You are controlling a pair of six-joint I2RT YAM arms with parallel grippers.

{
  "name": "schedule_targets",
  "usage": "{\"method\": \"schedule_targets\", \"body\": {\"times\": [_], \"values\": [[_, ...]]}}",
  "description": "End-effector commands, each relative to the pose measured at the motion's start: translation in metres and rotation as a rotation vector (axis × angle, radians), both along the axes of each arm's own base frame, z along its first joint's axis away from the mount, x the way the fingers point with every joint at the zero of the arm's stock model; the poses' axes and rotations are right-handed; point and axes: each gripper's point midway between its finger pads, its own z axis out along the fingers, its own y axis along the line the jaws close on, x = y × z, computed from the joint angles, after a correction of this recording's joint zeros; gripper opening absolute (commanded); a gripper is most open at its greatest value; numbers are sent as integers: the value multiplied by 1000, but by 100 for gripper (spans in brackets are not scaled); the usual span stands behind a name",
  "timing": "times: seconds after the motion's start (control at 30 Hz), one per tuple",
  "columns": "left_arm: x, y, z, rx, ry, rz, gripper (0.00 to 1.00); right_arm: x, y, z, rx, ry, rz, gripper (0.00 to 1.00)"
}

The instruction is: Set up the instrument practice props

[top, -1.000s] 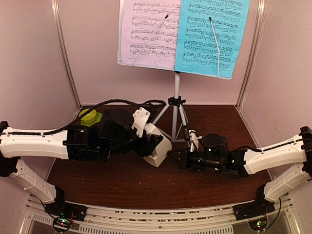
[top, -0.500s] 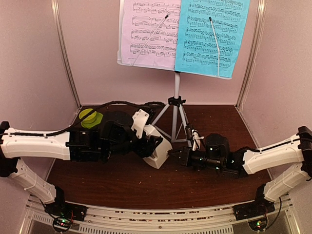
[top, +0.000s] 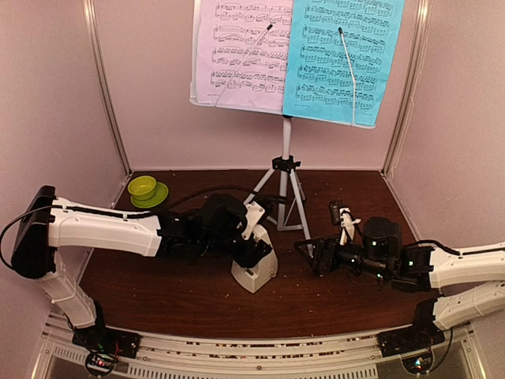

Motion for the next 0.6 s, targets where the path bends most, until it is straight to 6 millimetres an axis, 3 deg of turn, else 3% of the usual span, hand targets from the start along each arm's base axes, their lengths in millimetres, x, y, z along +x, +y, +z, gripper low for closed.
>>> {"method": "schedule_targets", "body": {"times": [0.0, 0.07, 0.13, 0.27, 0.37, 0.47, 0.57], "values": [[6, -34, 53, -187, -60, -46, 5, 7, -23, -4, -139, -31, -71, 87], [7, -35, 50, -183, -59, -41, 7, 7, -26, -1, -161, -34, -72, 98], [8, -35, 47, -173, -56, -37, 15, 8, -30, 3, -169, -34, -91, 100], [7, -33, 48, -160, -38, -41, 48, 12, -40, 16, -155, -34, -150, 100], [1, -27, 55, -176, -37, -58, 62, 8, -36, 28, -146, -51, -112, 100], [-7, -16, 65, -213, -48, -83, 90, 11, -40, 34, -117, -54, -146, 100], [-14, -2, 71, -224, -63, -96, 98, 8, -32, 45, -84, -86, -97, 100]]}}
